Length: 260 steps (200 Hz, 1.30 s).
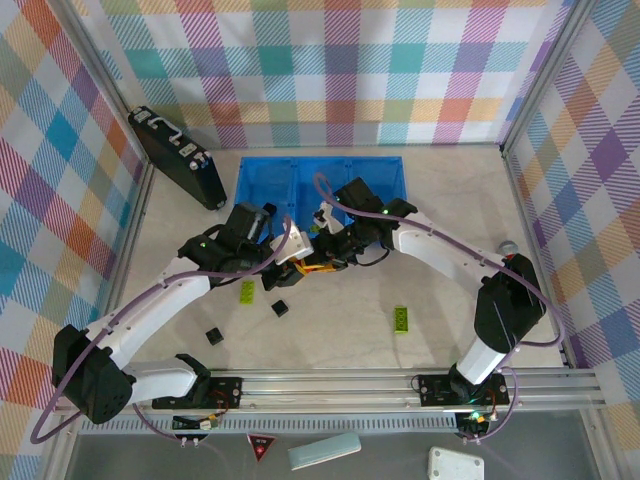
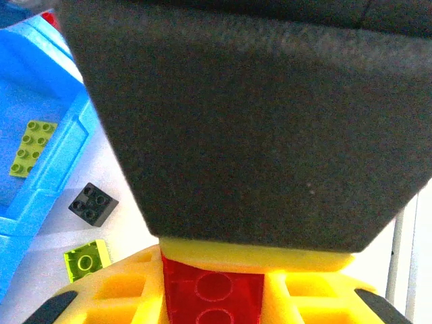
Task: Sort the legos into containers by color
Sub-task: Pick up the lego from the center of the table, then place the lego in the container.
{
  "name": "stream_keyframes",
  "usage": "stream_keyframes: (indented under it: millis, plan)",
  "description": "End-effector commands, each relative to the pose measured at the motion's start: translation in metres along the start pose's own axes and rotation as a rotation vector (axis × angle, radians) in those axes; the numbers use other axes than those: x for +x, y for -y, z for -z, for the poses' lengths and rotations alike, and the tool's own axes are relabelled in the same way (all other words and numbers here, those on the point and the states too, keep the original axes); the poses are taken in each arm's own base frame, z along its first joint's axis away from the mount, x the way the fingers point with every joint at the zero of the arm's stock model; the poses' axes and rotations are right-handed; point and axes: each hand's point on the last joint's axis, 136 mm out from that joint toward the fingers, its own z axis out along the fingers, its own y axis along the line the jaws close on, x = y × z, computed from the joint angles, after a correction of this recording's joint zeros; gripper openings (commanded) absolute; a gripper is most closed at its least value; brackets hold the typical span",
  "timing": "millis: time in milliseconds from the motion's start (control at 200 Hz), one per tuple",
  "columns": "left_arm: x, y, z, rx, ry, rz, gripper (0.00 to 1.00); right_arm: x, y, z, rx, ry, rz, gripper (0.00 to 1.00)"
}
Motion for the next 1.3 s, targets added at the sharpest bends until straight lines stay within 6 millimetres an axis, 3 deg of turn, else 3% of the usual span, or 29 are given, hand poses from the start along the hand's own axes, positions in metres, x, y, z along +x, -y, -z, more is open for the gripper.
stream_keyframes:
  millis: [0, 345, 590, 905, 1105, 1295]
  plan:
    - [-0.008, 0.006, 0.005, 0.009, 0.037, -0.038, 0.29, -0.004, -0.009, 0.003, -0.011, 0.015, 0.013, 0.32]
    - [-0.010, 0.006, 0.008, 0.001, 0.049, -0.036, 0.47, -0.006, -0.005, 0.008, 0.036, 0.038, 0.030, 0.28]
    - [-0.012, 0.006, 0.011, -0.008, 0.060, -0.041, 0.50, -0.017, 0.027, 0.023, 0.236, 0.083, 0.047, 0.27]
    - [-0.012, 0.004, 0.013, -0.027, 0.060, -0.043, 0.51, -0.055, 0.082, 0.085, 0.515, 0.194, 0.028, 0.27]
    - [-0.011, 0.002, 0.012, -0.034, 0.054, -0.039, 0.52, -0.093, 0.115, 0.133, 0.649, 0.294, 0.000, 0.27]
    - [-0.009, 0.001, 0.011, -0.040, 0.046, -0.035, 0.52, -0.137, 0.141, 0.158, 0.696, 0.371, -0.043, 0.27]
